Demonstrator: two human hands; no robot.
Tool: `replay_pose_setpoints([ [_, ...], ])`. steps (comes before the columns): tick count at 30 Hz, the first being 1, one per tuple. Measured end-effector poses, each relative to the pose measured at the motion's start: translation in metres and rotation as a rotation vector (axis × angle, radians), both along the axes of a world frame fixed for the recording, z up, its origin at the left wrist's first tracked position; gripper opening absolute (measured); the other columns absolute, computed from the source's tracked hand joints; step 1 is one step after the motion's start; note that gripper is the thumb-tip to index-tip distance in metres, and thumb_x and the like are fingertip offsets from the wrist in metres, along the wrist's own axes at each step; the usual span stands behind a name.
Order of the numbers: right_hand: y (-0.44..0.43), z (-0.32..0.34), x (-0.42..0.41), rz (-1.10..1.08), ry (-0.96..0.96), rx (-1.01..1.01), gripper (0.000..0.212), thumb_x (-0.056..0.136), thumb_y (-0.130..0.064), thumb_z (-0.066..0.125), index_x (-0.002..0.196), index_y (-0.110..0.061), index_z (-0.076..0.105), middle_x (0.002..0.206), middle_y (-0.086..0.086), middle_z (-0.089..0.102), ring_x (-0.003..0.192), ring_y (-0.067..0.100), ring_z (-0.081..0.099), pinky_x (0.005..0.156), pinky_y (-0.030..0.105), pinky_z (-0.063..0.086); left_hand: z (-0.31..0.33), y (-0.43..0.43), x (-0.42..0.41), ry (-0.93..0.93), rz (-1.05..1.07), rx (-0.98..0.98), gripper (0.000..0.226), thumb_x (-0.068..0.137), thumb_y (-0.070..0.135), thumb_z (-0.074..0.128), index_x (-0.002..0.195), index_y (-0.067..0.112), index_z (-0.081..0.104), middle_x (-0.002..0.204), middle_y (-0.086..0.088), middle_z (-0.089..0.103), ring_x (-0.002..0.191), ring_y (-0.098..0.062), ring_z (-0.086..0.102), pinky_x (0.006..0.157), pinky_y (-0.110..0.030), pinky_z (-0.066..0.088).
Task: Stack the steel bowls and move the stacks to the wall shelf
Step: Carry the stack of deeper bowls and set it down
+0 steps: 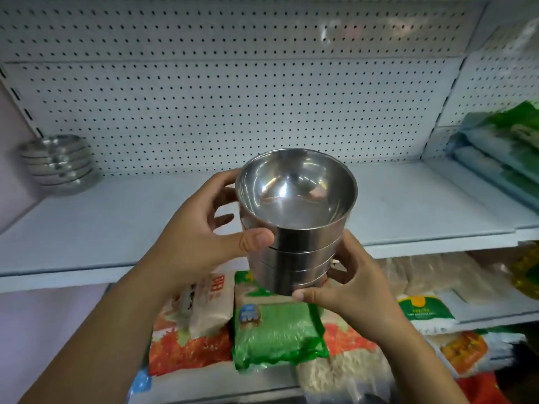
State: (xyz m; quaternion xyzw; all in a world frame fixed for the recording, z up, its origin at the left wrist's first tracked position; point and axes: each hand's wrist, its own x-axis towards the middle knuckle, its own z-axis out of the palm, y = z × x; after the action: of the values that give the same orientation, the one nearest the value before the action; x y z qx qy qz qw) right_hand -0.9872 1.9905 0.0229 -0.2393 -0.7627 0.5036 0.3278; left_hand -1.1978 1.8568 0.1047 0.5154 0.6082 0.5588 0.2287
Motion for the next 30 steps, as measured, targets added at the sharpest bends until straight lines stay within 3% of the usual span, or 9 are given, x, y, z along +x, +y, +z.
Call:
replay_pose_setpoints([
  [6,0.115,0.001,-0.004,0.002,-0.039,0.020,0.092,0.058,-0.011,0.100,0.135,-0.033,0.056,0.120,-0.010,0.071,0.118,0.009,0.064,0.096,0.022,0.055,-0.003,0.109,-0.005,0.034,0.035,-0.044,0.093,0.052,0.044,0.094,0.136,0.042,0.055,0.129,0.014,0.068,0.125,-0.010,0.062,0.107,-0.053,0.049],
  [9,0.159,-0.007,-0.007,0.011,-0.066,0.001,0.099,0.057,-0.011,0.101,0.139,-0.037,0.051,0.126,-0.012,0.069,0.121,0.007,0.063,0.099,0.025,0.055,-0.013,0.148,-0.005,0.029,0.044,-0.061,0.092,0.055,0.046,0.093,0.138,0.045,0.053,0.132,0.019,0.066,0.127,-0.005,0.059,0.106,-0.049,0.050],
  [17,0.214,-0.041,-0.024,0.027,-0.108,-0.080,0.106,0.056,-0.013,0.102,0.141,-0.043,0.046,0.130,-0.017,0.064,0.120,0.002,0.061,0.092,0.012,0.053,-0.042,0.201,-0.008,0.021,0.062,-0.120,0.099,0.060,0.049,0.091,0.146,0.052,0.041,0.139,0.023,0.060,0.131,0.002,0.053,0.107,-0.037,0.049],
  [23,0.234,-0.050,-0.039,0.063,-0.121,-0.132,0.106,0.056,-0.021,0.102,0.143,-0.038,0.044,0.134,-0.016,0.062,0.123,0.006,0.060,0.098,0.020,0.055,-0.047,0.221,-0.013,0.057,0.136,-0.158,0.110,0.058,0.056,0.093,0.149,0.056,0.030,0.140,0.024,0.056,0.130,0.007,0.051,0.106,-0.029,0.049],
  [27,0.248,-0.046,-0.061,0.091,-0.126,-0.136,0.112,0.059,-0.025,0.101,0.149,-0.038,0.037,0.141,-0.013,0.056,0.124,0.003,0.057,0.089,0.008,0.052,-0.047,0.232,-0.018,0.075,0.200,-0.143,0.120,0.062,0.048,0.089,0.150,0.063,0.008,0.151,0.019,0.043,0.136,0.000,0.046,0.111,-0.027,0.041],
  [30,0.258,-0.042,-0.083,0.088,-0.132,-0.127,0.113,0.062,-0.024,0.100,0.152,-0.034,0.033,0.141,-0.010,0.054,0.119,0.007,0.059,0.080,0.002,0.050,-0.050,0.239,-0.027,0.216,0.290,-0.069,0.108,0.072,0.039,0.090,0.143,0.066,0.014,0.145,0.032,0.038,0.130,0.013,0.043,0.106,-0.018,0.037],
])
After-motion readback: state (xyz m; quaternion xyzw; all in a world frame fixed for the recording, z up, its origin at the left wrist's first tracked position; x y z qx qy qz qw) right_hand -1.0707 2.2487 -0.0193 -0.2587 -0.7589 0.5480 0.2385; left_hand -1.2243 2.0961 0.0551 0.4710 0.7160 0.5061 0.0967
